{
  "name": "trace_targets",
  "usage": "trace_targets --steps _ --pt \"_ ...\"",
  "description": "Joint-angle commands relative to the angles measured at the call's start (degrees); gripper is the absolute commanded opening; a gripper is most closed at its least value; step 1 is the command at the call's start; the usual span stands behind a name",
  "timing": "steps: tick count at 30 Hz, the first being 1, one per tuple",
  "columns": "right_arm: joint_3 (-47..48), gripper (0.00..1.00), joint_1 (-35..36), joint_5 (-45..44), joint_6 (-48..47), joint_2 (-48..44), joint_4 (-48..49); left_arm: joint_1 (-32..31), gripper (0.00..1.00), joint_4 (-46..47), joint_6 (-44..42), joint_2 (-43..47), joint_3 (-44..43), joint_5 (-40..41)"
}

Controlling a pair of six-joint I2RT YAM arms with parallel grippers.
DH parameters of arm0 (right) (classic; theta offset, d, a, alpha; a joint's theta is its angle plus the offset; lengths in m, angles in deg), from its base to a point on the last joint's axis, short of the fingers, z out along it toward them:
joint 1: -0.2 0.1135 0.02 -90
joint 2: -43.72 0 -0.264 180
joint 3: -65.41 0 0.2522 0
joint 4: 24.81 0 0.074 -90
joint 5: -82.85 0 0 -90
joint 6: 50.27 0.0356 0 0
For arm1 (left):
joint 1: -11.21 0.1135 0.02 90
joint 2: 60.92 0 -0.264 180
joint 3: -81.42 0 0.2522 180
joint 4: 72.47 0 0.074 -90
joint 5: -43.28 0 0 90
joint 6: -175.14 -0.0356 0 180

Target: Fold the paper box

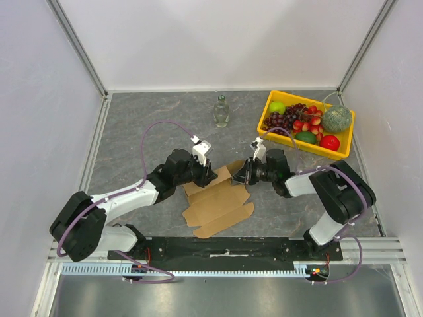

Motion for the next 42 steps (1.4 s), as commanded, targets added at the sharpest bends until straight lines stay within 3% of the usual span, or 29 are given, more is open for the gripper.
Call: trace_targets --steps 1,15,24,28,42 --pt "1.8 0.17 1.2 1.53 0.93 2.53 3.68 -0.49 0.29 -1.48 -0.99 -0.76 0.91 0.49" --pt "3.74 0.15 5.42 0.3 2.34 8.24 5.89 -0.49 0.29 -1.48 -0.9 -0.93 0.64 0.31" --pt "5.32 0.15 6.66 -7.08 -3.99 6.76 -6.85 -0.58 0.29 -1.48 -0.82 -0.67 0.91 0.4" --pt "5.06 0.18 6.66 -9.01 -5.74 1.49 -10.36 -0.49 0.29 -1.48 -0.64 -0.23 0.73 0.31" --pt "11.47 0.42 4.29 -28.17 -17.96 -24.18 -40.67 -0.49 0.29 -2.27 -0.55 0.56 -0.06 1.1"
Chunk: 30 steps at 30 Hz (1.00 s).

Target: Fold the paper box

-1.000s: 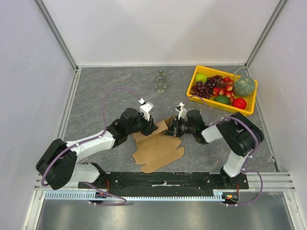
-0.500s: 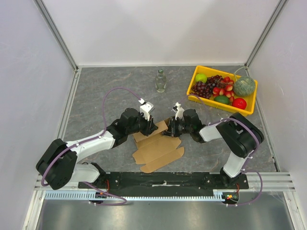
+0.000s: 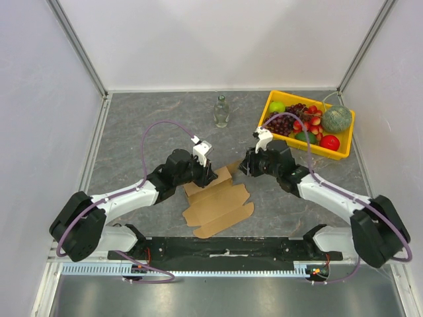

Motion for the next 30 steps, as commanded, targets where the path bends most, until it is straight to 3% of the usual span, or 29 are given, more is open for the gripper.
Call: trace_targets --steps 1,7,14,18,23,30 --pt "2.9 0.42 -1.55 -7.7 -4.39 -4.67 -10.66 -0.27 0.29 -2.19 -0.57 0.41 -0.15 0.93" --pt "-0.51 0.39 -1.91 -6.1 -3.34 -6.25 -10.94 -0.18 0.29 -2.19 -0.57 0.5 0.03 1.02" --pt "0.44 0.55 -2.61 -13.75 -13.08 -6.26 -8.83 -0.27 0.29 -2.27 -0.66 0.32 -0.32 0.58" --pt "3.16 0.63 -2.61 -13.77 -20.63 -3.89 -8.83 -0.18 0.29 -2.36 -0.57 0.59 -0.24 0.75" --pt "6.77 0.63 -2.96 -7.9 -28.54 1.47 -9.27 -0.18 0.28 -2.28 -0.49 0.23 -0.41 0.58" --pt "10.19 0.58 -3.66 -2.96 -31.29 5.87 -9.7 -0.18 0.28 -2.28 -0.66 0.06 -0.41 0.58"
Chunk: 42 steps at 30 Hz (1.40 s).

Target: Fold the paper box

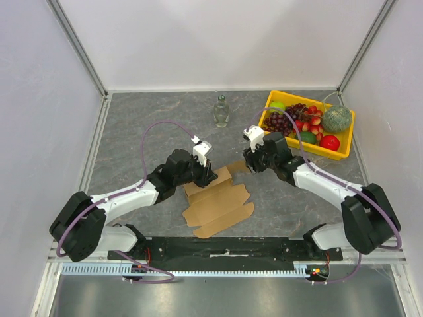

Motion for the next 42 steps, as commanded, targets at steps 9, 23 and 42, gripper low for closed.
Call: trace_targets --steps 9,23,42 --pt "6.28 0.42 -0.6 10.02 -4.19 6.59 -3.58 -0.16 0.28 -2.12 -0.49 -0.38 -0.48 0.71" --pt "4.26 0.08 -0.6 10.1 1.51 2.11 -4.9 -0.16 0.28 -1.77 -0.4 -0.21 -0.04 0.36" --pt "3.2 0.0 2.56 13.01 10.93 -1.14 -5.87 -0.16 0.28 -1.42 0.04 -0.38 0.84 -0.08"
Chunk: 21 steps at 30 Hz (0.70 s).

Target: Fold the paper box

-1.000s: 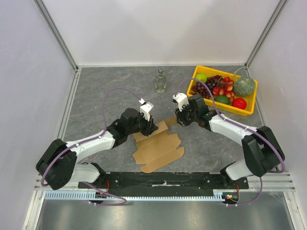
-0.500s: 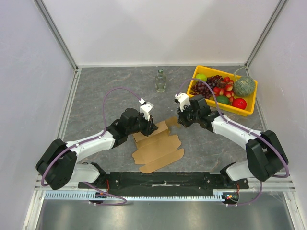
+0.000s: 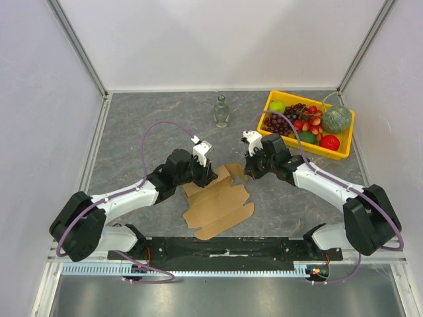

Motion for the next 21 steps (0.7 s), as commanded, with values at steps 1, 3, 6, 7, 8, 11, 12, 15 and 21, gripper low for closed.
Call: trace_targets --steps 1,3,6,7,8,11,12,15,21 --pt "1.13 0.0 2.06 1.92 3.41 -1.66 1.93 -0.18 0.28 -1.46 0.04 -0.38 0.75 -0.13" --pt "1.48 0.0 3.02 1.66 4.11 -1.92 1.93 -0.27 0.28 -1.46 0.04 -0.29 0.93 -0.13" --pt "1.83 0.0 4.25 0.96 4.91 -2.36 1.84 -0.18 0.28 -1.29 0.13 -0.38 0.93 -0.3" --pt "1.92 0.0 4.61 0.61 4.91 -2.54 1.84 -0.18 0.28 -1.2 0.13 -0.38 1.01 -0.48" --pt "1.92 0.0 4.7 0.43 4.91 -2.63 1.76 -0.27 0.28 -1.11 0.13 -0.47 1.02 -0.56" --pt "1.74 0.0 5.31 -0.18 4.73 -3.15 1.67 -0.18 0.28 -1.11 0.13 -0.56 0.93 -0.74" --pt "1.57 0.0 5.4 -0.62 4.65 -3.24 1.49 -0.27 0.28 -1.11 0.13 -0.56 0.84 -0.83" --pt "1.04 0.0 5.66 -2.81 4.21 -3.16 1.05 -0.27 0.28 -1.81 0.04 -0.03 0.4 -0.74" --pt "0.34 0.0 5.58 -7.83 3.33 -4.21 0.88 -0.27 0.28 -5.94 0.13 6.02 -2.84 0.05"
